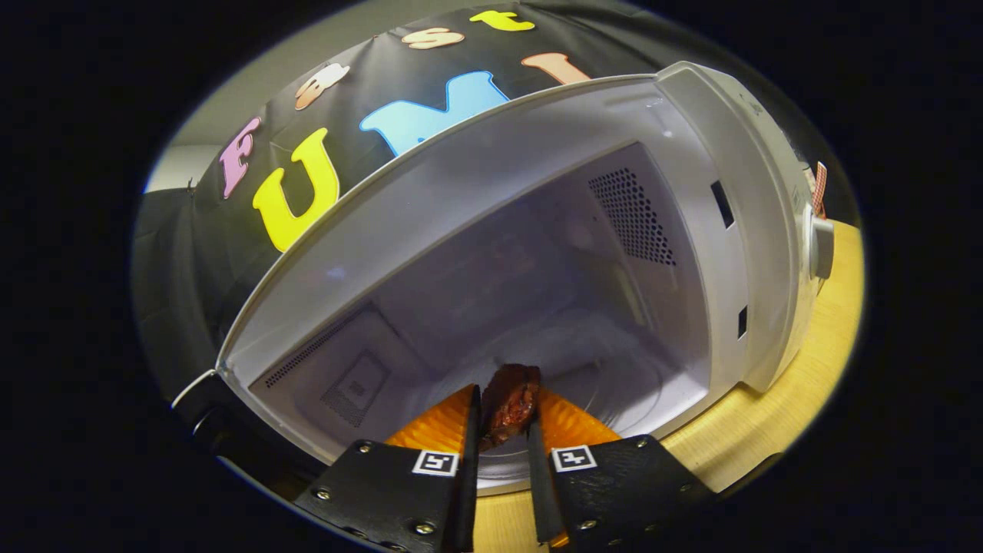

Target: Open the microwave, put the food inside, and close the microwave door.

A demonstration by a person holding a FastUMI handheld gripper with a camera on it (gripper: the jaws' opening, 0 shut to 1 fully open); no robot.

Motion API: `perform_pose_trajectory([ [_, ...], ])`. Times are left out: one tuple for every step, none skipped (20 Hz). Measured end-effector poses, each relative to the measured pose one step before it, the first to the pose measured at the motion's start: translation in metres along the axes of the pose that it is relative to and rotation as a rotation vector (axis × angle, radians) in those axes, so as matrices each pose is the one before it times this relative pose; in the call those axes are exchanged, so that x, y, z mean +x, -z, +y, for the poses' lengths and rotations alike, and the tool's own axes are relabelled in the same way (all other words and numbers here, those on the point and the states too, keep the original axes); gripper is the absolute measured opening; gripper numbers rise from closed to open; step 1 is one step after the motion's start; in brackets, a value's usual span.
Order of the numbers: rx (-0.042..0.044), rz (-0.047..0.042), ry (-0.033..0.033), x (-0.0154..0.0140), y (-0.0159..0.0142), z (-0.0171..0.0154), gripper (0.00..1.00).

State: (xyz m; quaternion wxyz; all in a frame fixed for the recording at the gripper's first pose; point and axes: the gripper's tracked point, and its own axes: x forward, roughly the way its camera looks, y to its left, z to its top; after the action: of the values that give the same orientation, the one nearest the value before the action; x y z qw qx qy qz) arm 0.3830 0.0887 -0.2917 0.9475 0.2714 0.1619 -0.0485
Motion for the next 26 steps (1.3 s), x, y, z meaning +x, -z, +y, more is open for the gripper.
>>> perform_pose_trajectory([
  [-0.00421,0.01047,0.00408,0.00157,0.00206,-0.00380,0.43],
  [-0.00510,0.01067,0.00692,-0.00021,0.00255,-0.00322,0.57],
  [-0.01459,0.01022,0.02395,0.00119,0.00169,-0.00716,0.70],
  [-0.02660,-0.00259,0.03323,0.00006,-0.00007,-0.00722,0.84],
  [-0.03868,-0.00288,0.03980,0.00021,-0.00074,-0.00917,0.97],
  [-0.05079,-0.00576,0.03803,0.00029,-0.00102,-0.00775,0.97],
  [-0.05207,-0.00648,0.02445,0.00032,-0.00159,-0.00494,0.97],
  [-0.05937,-0.00624,0.00925,-0.00133,-0.00063,-0.00258,0.97],
  [-0.05276,-0.01121,0.00196,-0.00158,-0.00240,-0.00079,0.98],
  [-0.05745,-0.01510,-0.00279,0.00016,-0.00322,0.00219,0.98],
  [-0.06610,-0.01333,0.00148,0.00054,-0.00171,0.00024,0.97],
  [-0.06220,-0.01389,-0.00057,-0.00018,-0.00212,0.00199,0.97],
  [-0.04245,-0.02247,-0.00341,-0.00140,-0.00432,0.00168,0.98],
  [-0.02963,-0.00993,-0.00233,-0.00004,-0.00283,0.00090,0.99],
  [-0.01536,-0.00218,-0.00010,0.00236,-0.00063,-0.00041,0.98],
  [0.00019,-0.00103,0.00325,0.00067,-0.00163,-0.00194,0.99],
  [0.01410,0.00920,0.00793,0.00257,0.00186,-0.00191,0.99],
  [0.02969,0.01793,0.00127,0.00088,0.00316,-0.00182,1.00],
  [0.03715,0.02065,-0.00117,0.00130,0.00447,-0.00060,1.00],
  [0.03761,0.01225,-0.00287,0.00137,0.00047,-0.00120,1.00],
  [0.05066,0.00894,-0.01635,-0.00008,0.00073,0.00419,1.00],
  [0.03111,0.01417,-0.03499,0.00107,0.00077,0.00799,1.00],
  [0.00816,0.02155,-0.02571,0.00032,0.00554,0.00662,0.99],
  [-0.02623,0.01102,-0.00470,-0.00048,0.00372,0.00378,1.00],
  [-0.03524,-0.00760,0.01116,-0.00367,-0.00064,-0.00039,1.00],
  [-0.02081,-0.01563,0.00307,-0.00290,-0.00332,-0.00082,1.00],
])
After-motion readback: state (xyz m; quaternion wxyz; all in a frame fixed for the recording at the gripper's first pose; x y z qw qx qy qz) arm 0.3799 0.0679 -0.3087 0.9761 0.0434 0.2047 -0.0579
